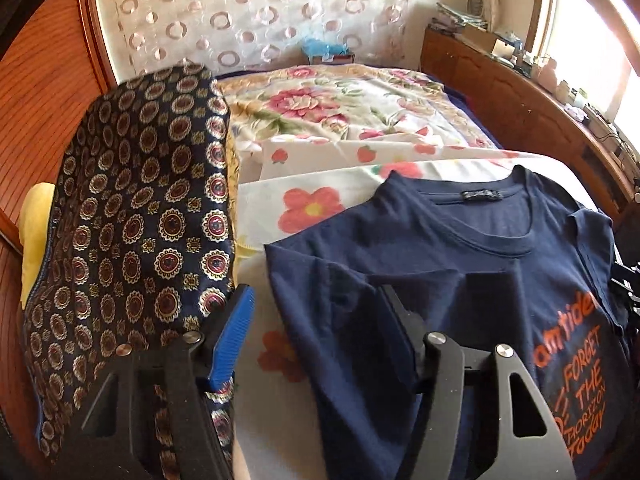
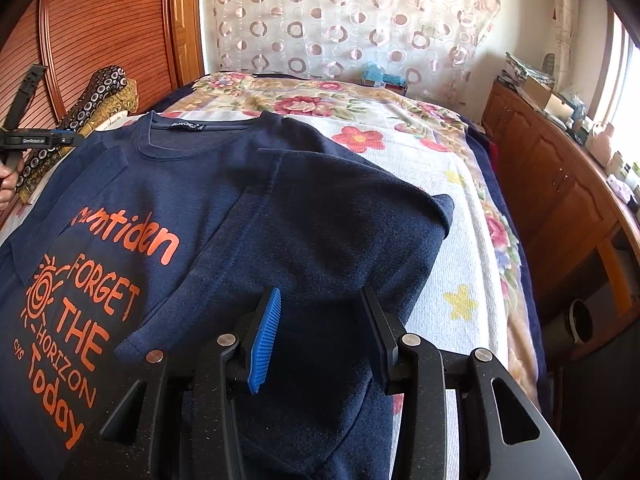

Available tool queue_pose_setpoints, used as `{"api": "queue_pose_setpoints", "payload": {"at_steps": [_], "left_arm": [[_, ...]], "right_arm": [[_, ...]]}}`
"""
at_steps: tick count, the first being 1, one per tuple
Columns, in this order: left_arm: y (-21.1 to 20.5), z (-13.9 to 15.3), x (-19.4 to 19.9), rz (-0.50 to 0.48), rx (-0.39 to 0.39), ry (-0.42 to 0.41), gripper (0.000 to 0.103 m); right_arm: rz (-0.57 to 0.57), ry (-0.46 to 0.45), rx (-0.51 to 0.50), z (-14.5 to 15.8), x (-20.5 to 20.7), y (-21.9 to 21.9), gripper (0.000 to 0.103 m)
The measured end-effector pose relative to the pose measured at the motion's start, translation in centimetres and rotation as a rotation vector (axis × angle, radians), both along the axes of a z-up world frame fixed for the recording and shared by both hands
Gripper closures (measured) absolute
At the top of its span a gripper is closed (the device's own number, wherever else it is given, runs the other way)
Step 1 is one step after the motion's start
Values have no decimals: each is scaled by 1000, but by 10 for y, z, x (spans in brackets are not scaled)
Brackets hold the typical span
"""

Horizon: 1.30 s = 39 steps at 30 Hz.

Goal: Fold small clothes
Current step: 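Move both tools to the hem of the navy shirt, then grasp the hem with both tools and lift it toward the collar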

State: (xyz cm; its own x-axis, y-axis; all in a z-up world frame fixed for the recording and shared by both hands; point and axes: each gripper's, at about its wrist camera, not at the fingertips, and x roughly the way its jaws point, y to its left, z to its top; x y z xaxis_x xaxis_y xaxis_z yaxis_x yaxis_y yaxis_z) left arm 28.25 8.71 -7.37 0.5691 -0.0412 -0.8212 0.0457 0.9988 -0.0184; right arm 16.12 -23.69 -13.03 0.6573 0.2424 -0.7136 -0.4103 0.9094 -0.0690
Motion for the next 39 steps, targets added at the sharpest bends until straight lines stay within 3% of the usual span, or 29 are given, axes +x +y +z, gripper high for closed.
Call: {"api": "queue_pose_setpoints", "payload": {"at_steps": [6,10,17,19,22,28,39], "left_arm": [[2,-13,12,-25,39,40,61],[0,-21,20,-38,46,74,62],[5,-23,31,-36,-13,89,62],[6,-22,25,-70,-22,82,86],[8,-12,11,-75,-1,37,97],[17,10,-7,-45,-8,-64,97],[12,4,-2,-47,-4,-67,97]], "right_arm": [[10,4,5,0,0,0,57],[9,3,8,0,0,-1,56],[11,1,20,2,0,-3,56],[9,-7,50,5,-2,-9,56],[-5,-26,59,13,-2,-16,56],[-52,-39,39,24,18,-33,56],[-124,97,124,9,76,-52,56]]}}
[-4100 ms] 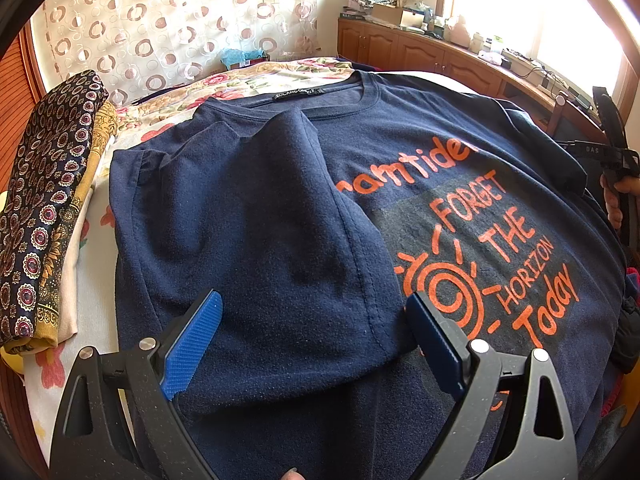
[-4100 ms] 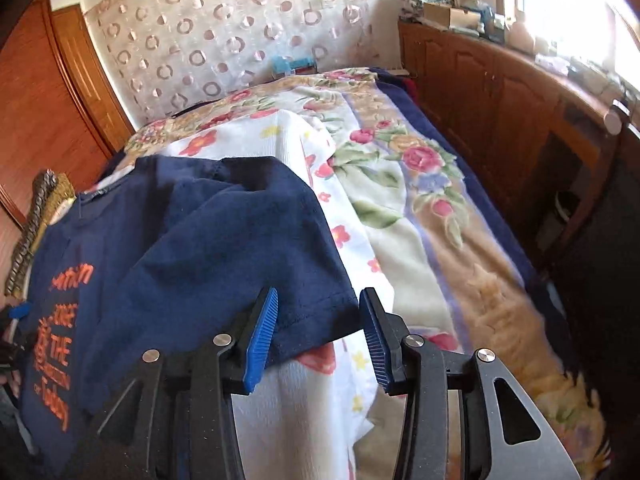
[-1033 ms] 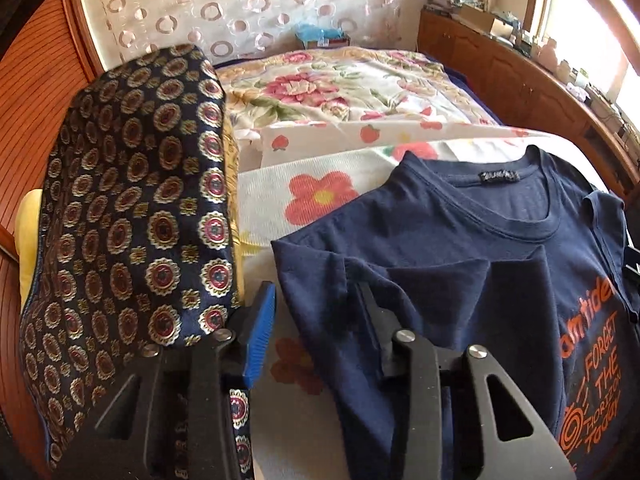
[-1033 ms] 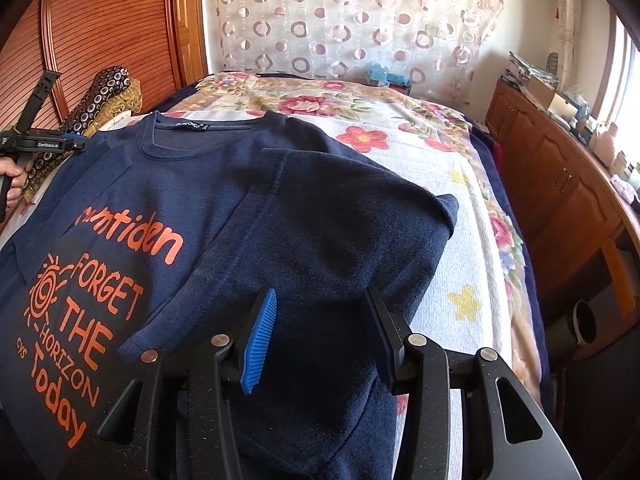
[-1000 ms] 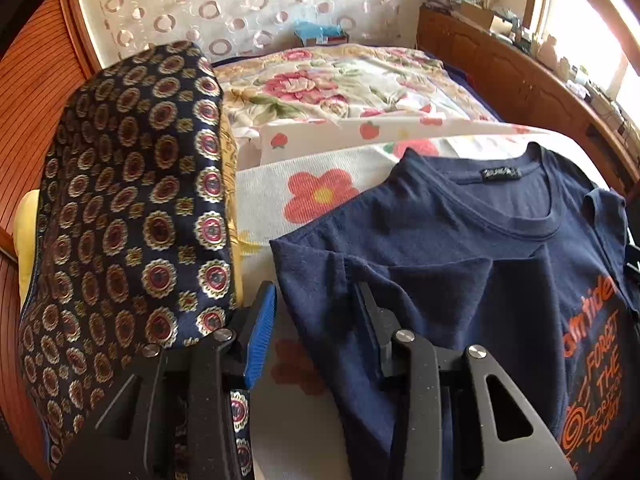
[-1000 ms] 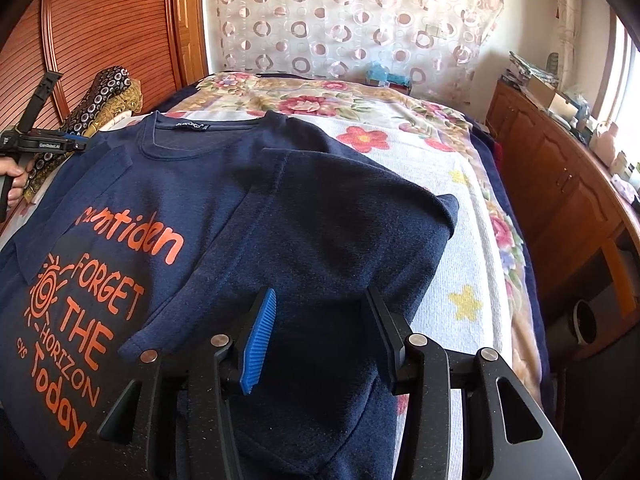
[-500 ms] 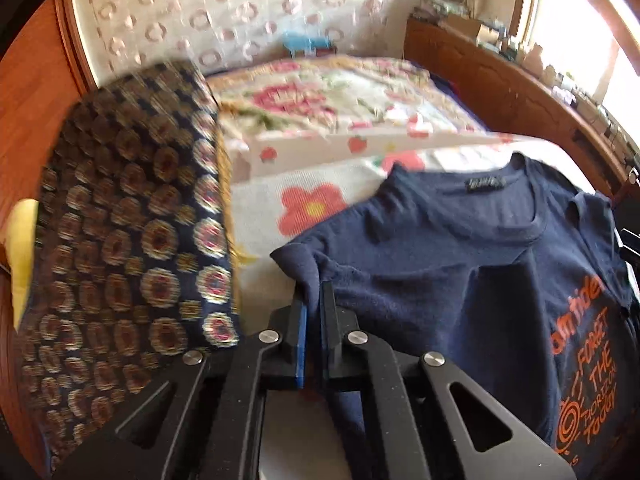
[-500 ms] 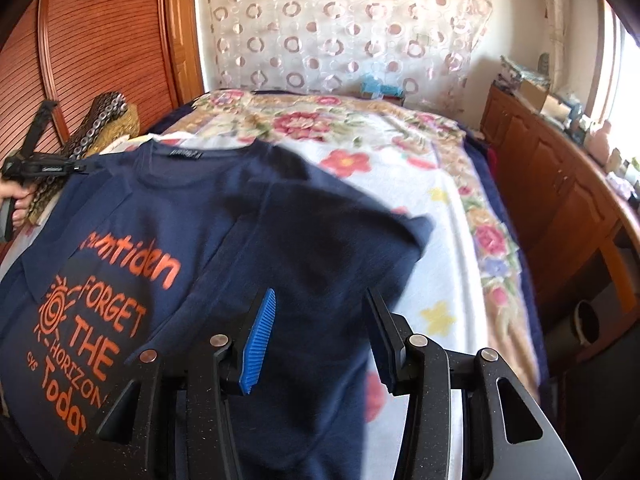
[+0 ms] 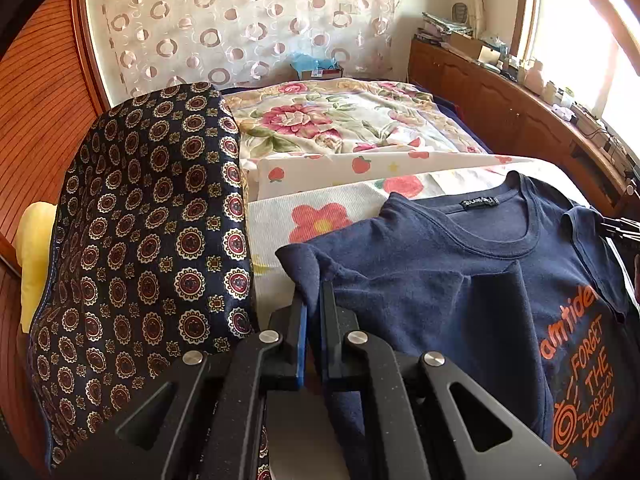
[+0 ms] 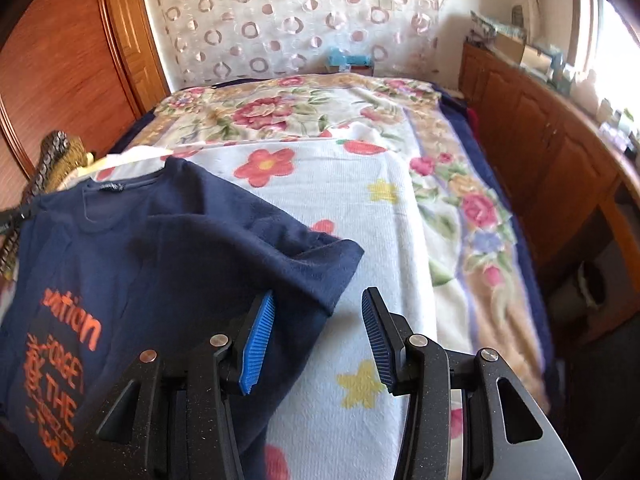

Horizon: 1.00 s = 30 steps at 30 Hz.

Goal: Fold small clothes
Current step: 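Grasp the hem with both tools and lift it toward the collar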

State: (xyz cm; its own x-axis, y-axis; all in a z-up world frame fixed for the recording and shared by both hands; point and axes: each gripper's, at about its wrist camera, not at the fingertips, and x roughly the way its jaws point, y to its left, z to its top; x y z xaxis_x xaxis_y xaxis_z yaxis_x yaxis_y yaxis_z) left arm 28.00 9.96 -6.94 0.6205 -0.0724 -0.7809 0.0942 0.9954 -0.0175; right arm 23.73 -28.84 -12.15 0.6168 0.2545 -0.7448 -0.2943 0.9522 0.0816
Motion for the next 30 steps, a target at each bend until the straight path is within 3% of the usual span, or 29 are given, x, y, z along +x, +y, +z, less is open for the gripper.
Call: {"api": "queue_pose_setpoints", "payload": {"at_steps": [5,6,7,8,12,18,24,30], "left_arm": [[-1,4,-3,0,-7,-16,97],[-2,6,-5,2,-7,-26,97],[-2,8,-7,3,-6,-37,97],[-4,12,-10,4,-2,-54,97],[-7,29,-23,26,33,-97,98],[-7,63,-57,32,19,-185,98],[-15,92,-108,10,-3,-270,98],[-30,101,-196,-23,-73,-350,98]], "right_arm": [[7,29,76,5,19,-3,56],[22,31,94,5,23,-3,68],[45,26,108,7,25,-1,90],[67,13,113,11,27,2,97],[68,-127,38,38,18,13,98],[47,-295,15,73,-34,19,98],[84,-353,43,88,-95,8,98],[111,-378,93,69,-175,-18,98]]}}
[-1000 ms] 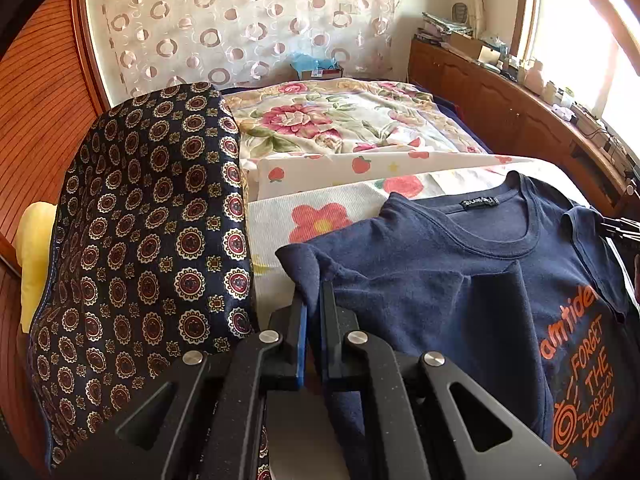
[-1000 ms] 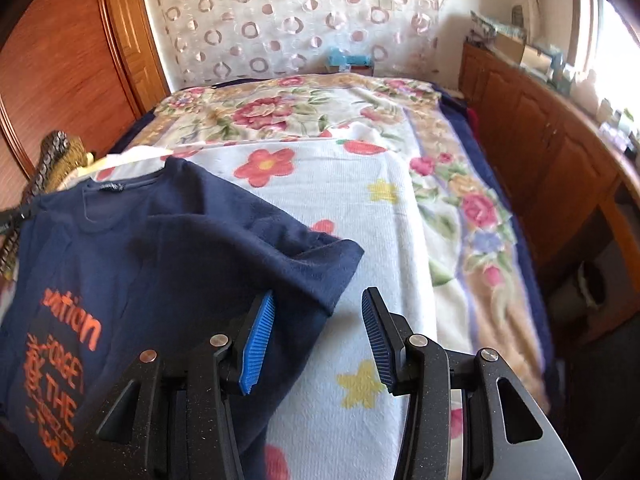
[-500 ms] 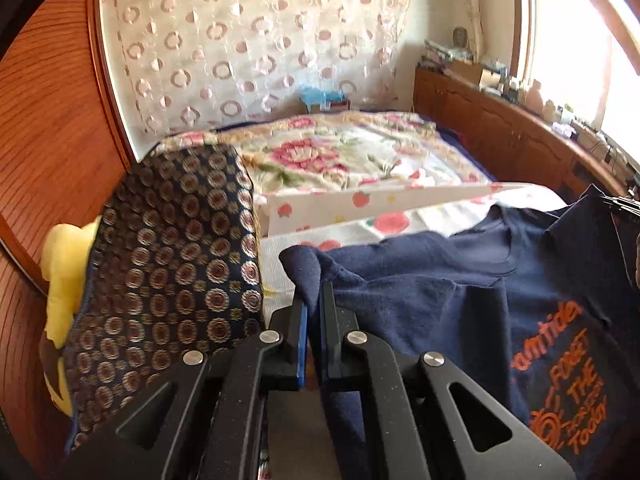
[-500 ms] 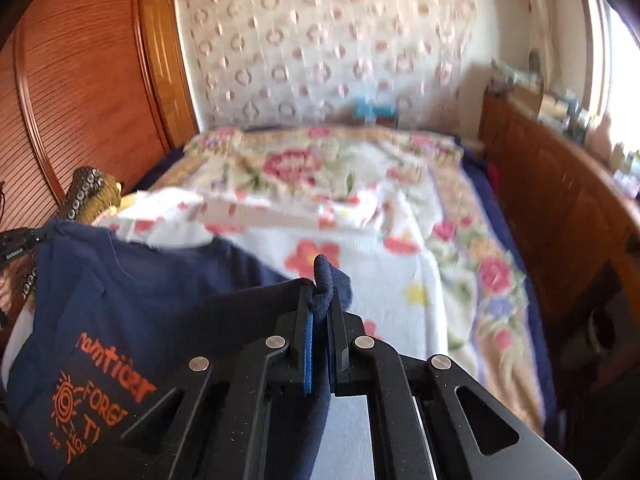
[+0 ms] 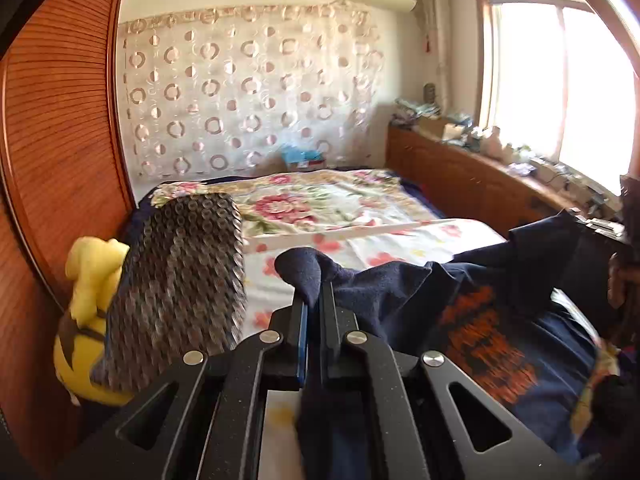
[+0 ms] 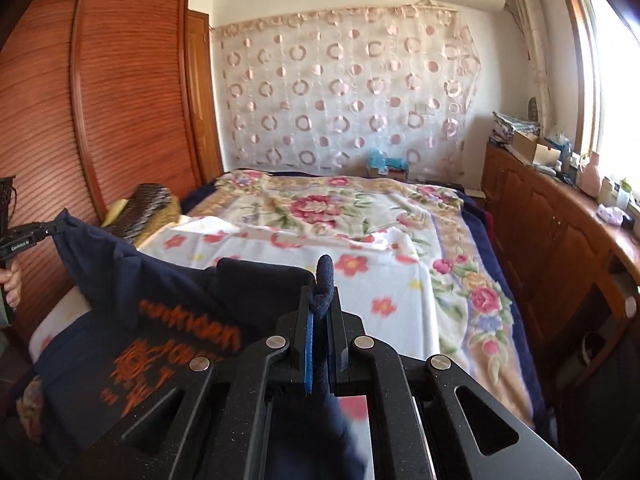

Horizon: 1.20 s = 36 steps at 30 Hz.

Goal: Fold small clothes
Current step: 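Grasp the hem with both tools and lift it toward the collar, then lay the hem onto the shirt and open both tools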

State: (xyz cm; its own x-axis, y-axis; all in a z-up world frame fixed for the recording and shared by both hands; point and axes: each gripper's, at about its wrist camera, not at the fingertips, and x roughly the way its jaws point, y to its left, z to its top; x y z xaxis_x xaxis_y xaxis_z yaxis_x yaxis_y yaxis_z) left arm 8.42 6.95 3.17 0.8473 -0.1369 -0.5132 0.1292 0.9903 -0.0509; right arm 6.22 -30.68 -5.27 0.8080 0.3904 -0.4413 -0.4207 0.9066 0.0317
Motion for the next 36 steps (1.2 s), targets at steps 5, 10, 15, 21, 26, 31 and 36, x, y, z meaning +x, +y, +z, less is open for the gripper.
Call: {"api": "queue_pose_setpoints", "payload": {"at_steps": [5,10,15,21,26,31,36], "left_arm": [[0,-12,-55,-17,-25,-20,98],[11,-22,-84,-19,-68,26,98],[5,-29,-117,-27,-74,59,98],[0,-47,-122,-34,-36,119,89],[7,-46,-116,-14,-54,110,66],[5,-46,-90,-36,-46,139,64],[6,-61,-56,-49,-22,195,64]], "right_arm": [[12,28,30,-23,-56,-35,98],[-18,87,13,-30,-84,-61,98],[-16,128,-41,-25,-102,-66,98],[-6,185,-71,-14,-96,-48,98],[-18,186,-86,1,-87,-40,91],[-15,140,-96,20,-82,-34,70],[-4,135,-110,28,-72,-32,63]]}}
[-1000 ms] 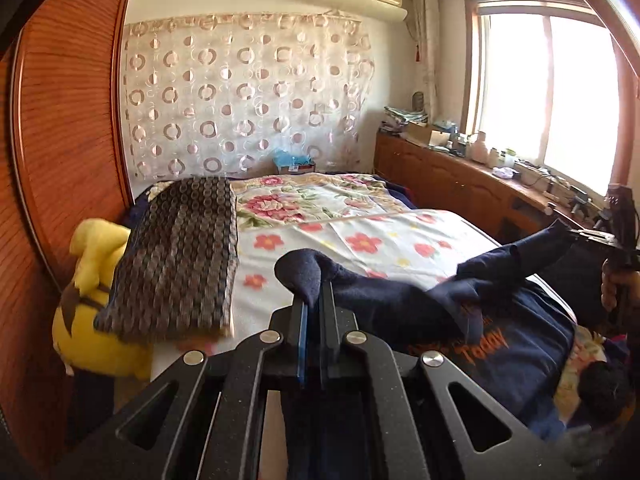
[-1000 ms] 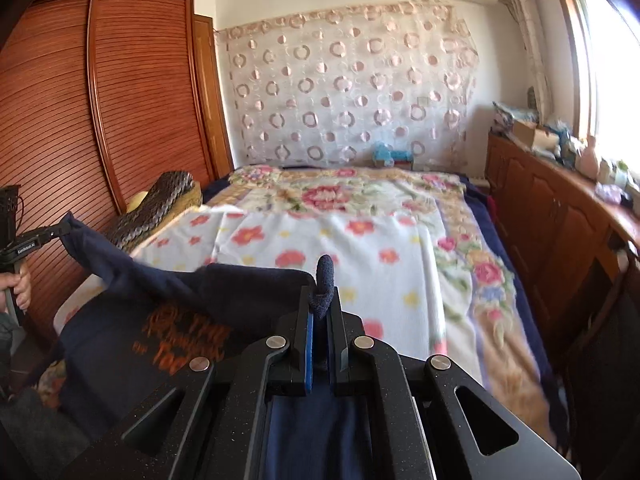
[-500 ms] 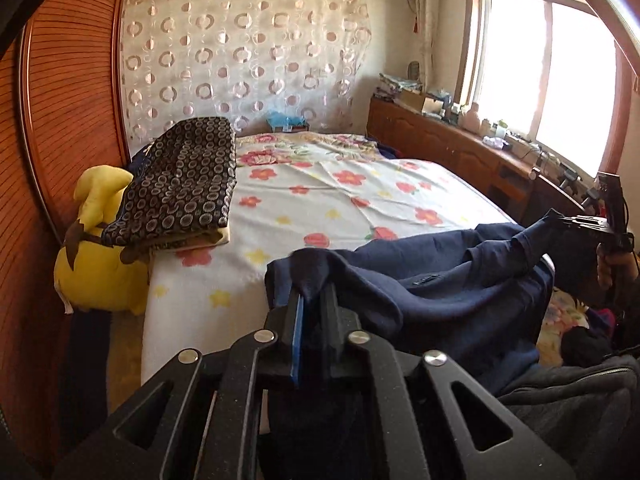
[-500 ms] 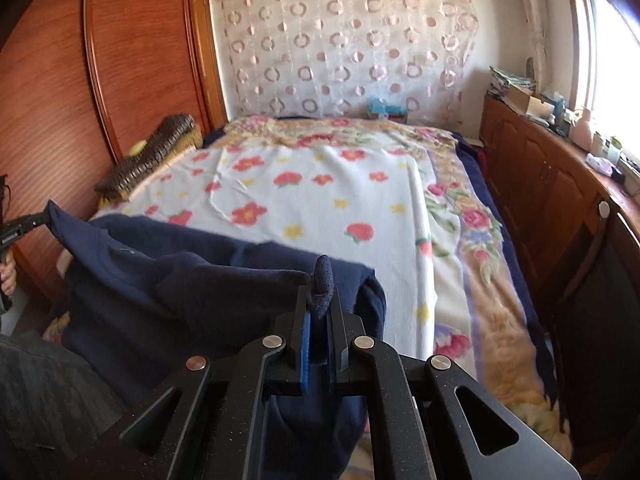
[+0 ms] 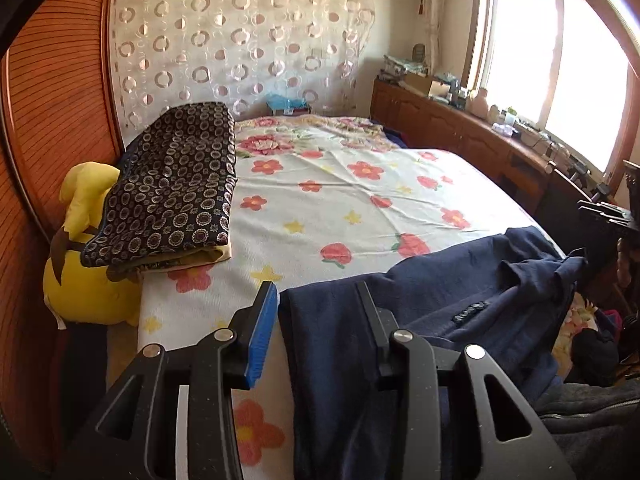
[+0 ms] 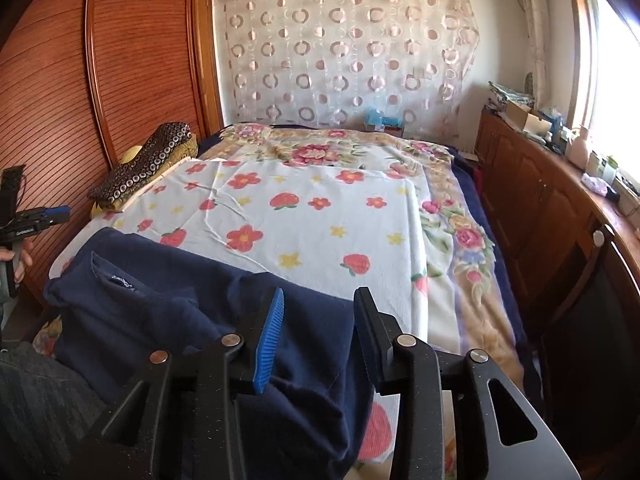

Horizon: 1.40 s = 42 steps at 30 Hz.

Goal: Fold small clothes
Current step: 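Lay the hem onto the shirt and open both tools, then grasp the folded shirt edge with both tools and lift it up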

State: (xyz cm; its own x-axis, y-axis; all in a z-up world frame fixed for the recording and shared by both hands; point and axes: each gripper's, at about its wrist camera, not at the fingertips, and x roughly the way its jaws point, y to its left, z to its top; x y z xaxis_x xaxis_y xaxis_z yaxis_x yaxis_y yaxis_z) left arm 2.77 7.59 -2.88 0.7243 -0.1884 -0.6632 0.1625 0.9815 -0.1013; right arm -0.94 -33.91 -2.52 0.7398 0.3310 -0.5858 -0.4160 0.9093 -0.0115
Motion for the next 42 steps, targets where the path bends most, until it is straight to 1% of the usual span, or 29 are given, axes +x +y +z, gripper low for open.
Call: {"api": "queue_pose_setpoints", "payload": {"at_steps": [2,5,9,13,17,18,20,21,22,24,28,30,33,36,39,41,42], "left_arm": [[1,-11,15,-5,7,37,64],[0,-27,31,-3,39,85,64],[-1,-48,47,-12,38,157,64],[-4,-58,52,-25,32,192,64],[-6,-67,54,-35,32,225,63],[-6,-68,54,-35,27,224,62],[-3,-68,55,-25,19,225,56],[-2,-69,56,-12,26,224,46],[0,-69,57,3,36,221,39],[1,-70,59,13,38,216,36],[2,-70,58,6,42,213,34],[2,-71,58,4,45,207,33],[3,-71,57,3,44,198,32],[3,-72,57,6,42,191,32],[2,-71,58,8,43,192,32],[-2,-71,59,-16,49,198,32],[-5,-71,59,-34,63,202,36]], "right_arm": [[-3,14,-9,-9,12,4,63],[-6,60,-17,-34,28,11,63],[-9,117,-25,-54,49,14,63],[-22,158,-38,-63,67,14,63],[-29,202,-69,-68,76,15,61],[-29,211,-72,-69,77,15,59],[-22,207,-76,-68,77,16,58],[-21,208,-79,-68,76,16,58],[-22,209,-83,-67,77,17,57],[-24,208,-95,-66,78,19,55],[-46,208,-120,-66,82,21,52],[-58,210,-111,-66,87,18,51],[-71,222,-110,-70,91,16,45],[-67,234,-75,-72,94,11,42],[-59,224,-76,-73,92,11,42],[-34,220,-74,-74,89,14,43],[-17,217,-78,-74,87,16,46]]}}
